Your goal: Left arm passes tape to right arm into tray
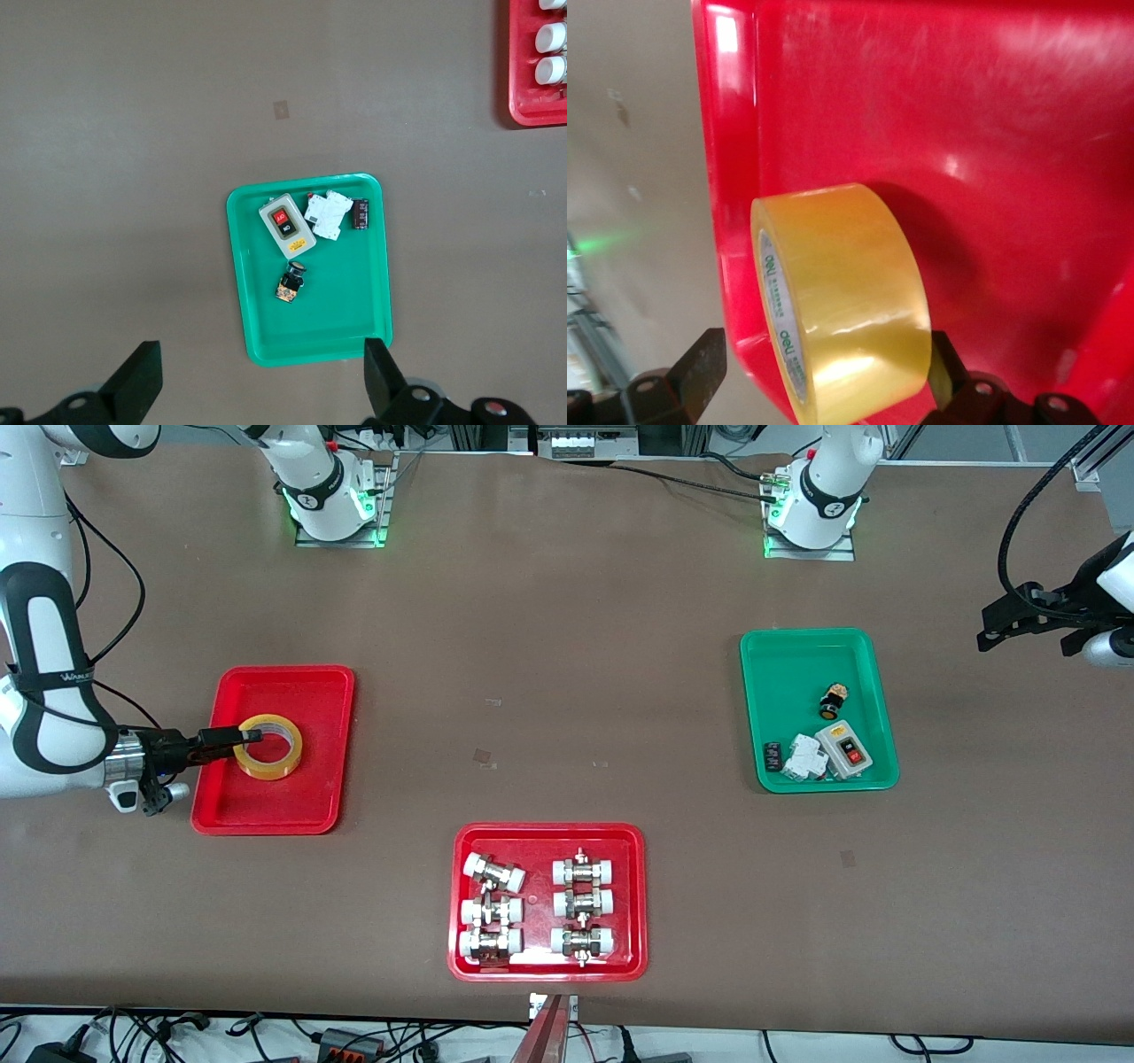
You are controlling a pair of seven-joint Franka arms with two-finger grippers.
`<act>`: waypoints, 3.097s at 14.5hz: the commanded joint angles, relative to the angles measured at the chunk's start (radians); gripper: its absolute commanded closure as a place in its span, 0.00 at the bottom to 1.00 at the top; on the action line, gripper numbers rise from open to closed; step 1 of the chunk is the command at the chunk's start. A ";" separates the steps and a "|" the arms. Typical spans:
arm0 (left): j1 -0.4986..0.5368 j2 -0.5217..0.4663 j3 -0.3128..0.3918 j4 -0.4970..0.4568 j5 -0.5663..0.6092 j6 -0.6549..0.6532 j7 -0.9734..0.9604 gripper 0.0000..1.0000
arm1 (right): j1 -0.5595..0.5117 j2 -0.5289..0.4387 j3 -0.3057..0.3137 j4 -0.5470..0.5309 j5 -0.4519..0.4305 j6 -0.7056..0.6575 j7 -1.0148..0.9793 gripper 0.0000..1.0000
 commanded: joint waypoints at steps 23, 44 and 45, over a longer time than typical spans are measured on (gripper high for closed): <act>0.011 -0.022 -0.001 -0.028 0.000 0.031 0.017 0.00 | 0.260 -0.367 0.005 0.293 -0.434 -0.309 0.710 0.00; 0.016 -0.023 -0.001 -0.029 -0.002 0.026 0.025 0.00 | 0.252 -0.723 -0.009 -0.168 -0.446 0.110 0.710 0.00; 0.016 -0.023 -0.001 -0.029 -0.002 0.026 0.025 0.00 | 0.251 -0.732 -0.009 -0.168 -0.443 0.104 0.705 0.00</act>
